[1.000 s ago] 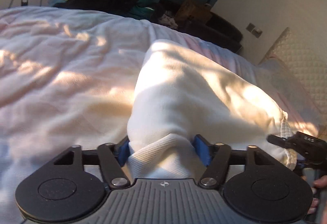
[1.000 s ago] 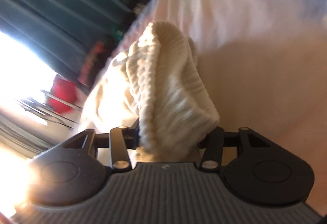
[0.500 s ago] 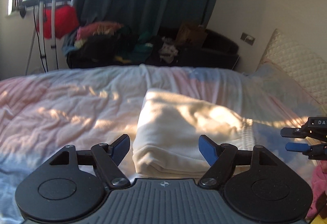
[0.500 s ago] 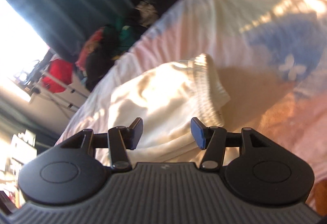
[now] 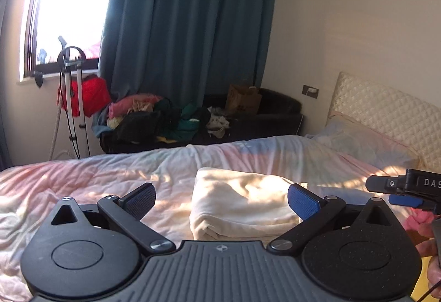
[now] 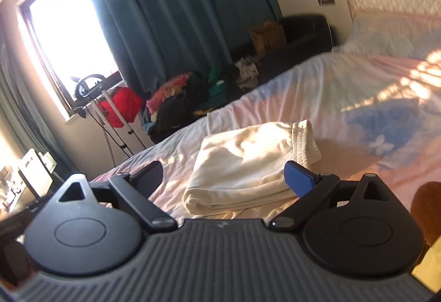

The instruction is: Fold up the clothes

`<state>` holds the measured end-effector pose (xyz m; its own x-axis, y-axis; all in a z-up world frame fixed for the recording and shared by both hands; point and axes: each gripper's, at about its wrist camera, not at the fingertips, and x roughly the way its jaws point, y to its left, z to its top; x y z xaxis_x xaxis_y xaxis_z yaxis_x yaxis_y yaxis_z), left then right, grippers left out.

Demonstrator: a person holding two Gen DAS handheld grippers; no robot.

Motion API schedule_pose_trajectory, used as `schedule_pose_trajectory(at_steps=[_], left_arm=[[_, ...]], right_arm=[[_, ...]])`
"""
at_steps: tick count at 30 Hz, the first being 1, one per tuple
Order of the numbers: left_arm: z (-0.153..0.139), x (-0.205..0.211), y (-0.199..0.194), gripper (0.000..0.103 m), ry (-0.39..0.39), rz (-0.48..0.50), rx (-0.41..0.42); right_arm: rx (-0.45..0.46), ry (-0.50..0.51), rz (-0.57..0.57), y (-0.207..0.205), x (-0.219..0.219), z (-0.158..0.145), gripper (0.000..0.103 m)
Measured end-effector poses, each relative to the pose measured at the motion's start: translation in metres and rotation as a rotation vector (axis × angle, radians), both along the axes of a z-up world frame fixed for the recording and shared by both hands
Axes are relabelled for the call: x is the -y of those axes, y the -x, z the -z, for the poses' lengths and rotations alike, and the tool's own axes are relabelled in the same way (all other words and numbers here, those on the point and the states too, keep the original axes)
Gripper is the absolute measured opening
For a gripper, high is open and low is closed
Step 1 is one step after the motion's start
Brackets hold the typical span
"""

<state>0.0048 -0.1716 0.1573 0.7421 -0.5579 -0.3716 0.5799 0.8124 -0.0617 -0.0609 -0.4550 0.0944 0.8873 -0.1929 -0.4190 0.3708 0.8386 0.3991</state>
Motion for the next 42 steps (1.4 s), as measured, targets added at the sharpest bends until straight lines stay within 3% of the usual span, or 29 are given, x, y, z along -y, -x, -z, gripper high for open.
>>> schedule_pose_trajectory(at_steps=[9,15,22,27,30,36,42], left_arm=[[0.006,-0.032,0.056,0.103,0.05,0.05,0.056],[0.025,-0.037,0.061,0.103,0.01,0.032,0.086],[0.062,-0.047,0.049,0.103,0.016,-0.011,0.073],[0.09,-0.05,0.034,0.103,0.027,0.002,0.037],[0.101,-0.047,0.026,0.103,0.028,0.034,0.005],[0.115,-0.034,0.017,0.103,-0.008,0.009,0.009],[0.121,-0.04,0.014,0.103,0.023,0.005,-0.017]], right_arm=[[0.098,0.187,-0.013,0.044,-0.07,0.012,0.096],[0.1,0.289,0.01,0.049,-0.093,0.041,0.096],[0.143,0.324,0.061,0.053,-0.101,0.07,0.096],[0.105,0.333,0.072,0.045,-0.104,0.097,0.096],[0.114,0.332,0.085,0.045,-0.104,0.1,0.096],[0.04,0.34,0.145,0.03,-0.106,0.108,0.096],[0.032,0.354,0.144,0.03,-0.107,0.108,0.096]])
